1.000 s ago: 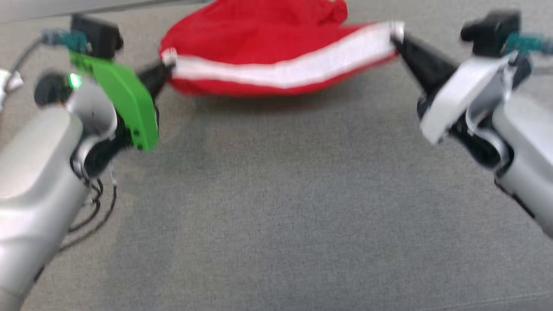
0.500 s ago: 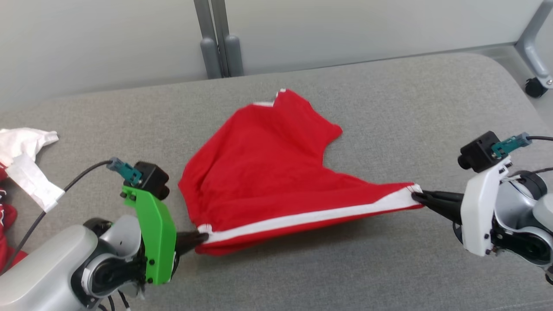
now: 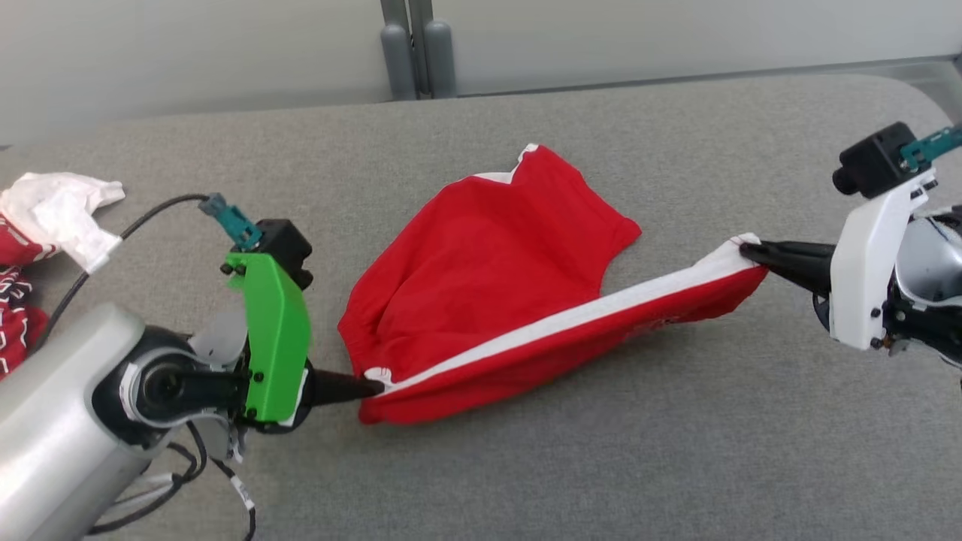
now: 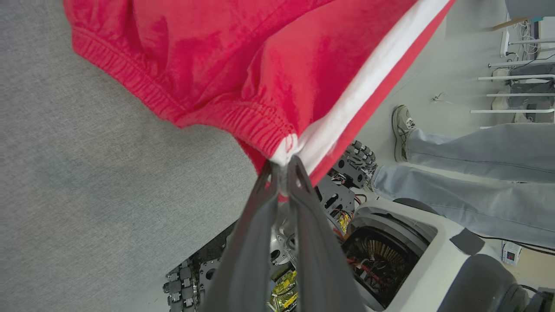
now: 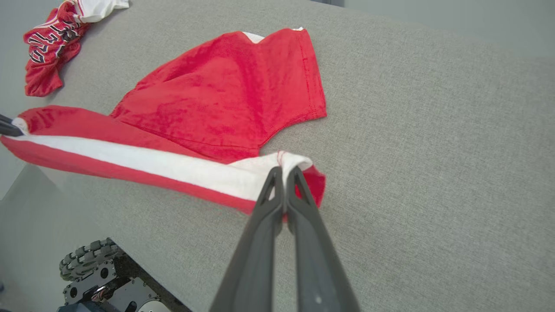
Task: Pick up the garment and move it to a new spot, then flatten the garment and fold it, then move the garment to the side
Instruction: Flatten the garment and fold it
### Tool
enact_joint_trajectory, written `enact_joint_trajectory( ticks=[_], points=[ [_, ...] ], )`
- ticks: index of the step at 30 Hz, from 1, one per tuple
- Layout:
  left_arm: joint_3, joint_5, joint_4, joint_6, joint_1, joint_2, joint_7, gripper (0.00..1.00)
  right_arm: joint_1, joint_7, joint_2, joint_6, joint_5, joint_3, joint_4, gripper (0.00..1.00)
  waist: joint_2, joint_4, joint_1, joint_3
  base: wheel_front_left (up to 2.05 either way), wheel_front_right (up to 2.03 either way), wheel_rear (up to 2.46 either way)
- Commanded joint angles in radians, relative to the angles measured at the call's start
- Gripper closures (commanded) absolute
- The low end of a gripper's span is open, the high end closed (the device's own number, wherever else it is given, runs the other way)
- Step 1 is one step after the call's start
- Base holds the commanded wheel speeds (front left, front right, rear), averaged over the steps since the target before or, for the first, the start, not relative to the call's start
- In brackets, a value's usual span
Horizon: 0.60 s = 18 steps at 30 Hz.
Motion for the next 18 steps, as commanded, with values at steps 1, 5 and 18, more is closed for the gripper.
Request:
enact_joint_trajectory(
  ticks=[1,5,18],
  points=[
    [0.006,-0.009,0.019,0.0,-0.039,-0.006,0.024,1.0,-0.033,0.027,0.016,0.0,-0.017,-0.011,0.02,1.0,0.0,0.074,0.0001,0.084,0.0,0.0,0.0],
    [0.024,-0.034,0.089,0.004,-0.126,-0.052,0.076,1.0,-0.137,0.106,0.069,0.0,-0.039,-0.054,0.09,1.0,0.0,0.118,0.0001,0.157,0.0,0.0,0.0],
    [0.088,-0.055,0.322,-0.009,-0.34,-0.187,0.098,1.0,-0.46,0.219,0.244,0.0,-0.153,-0.091,0.369,1.0,0.0,0.193,0.0001,0.343,0.0,0.0,0.0]
  ],
)
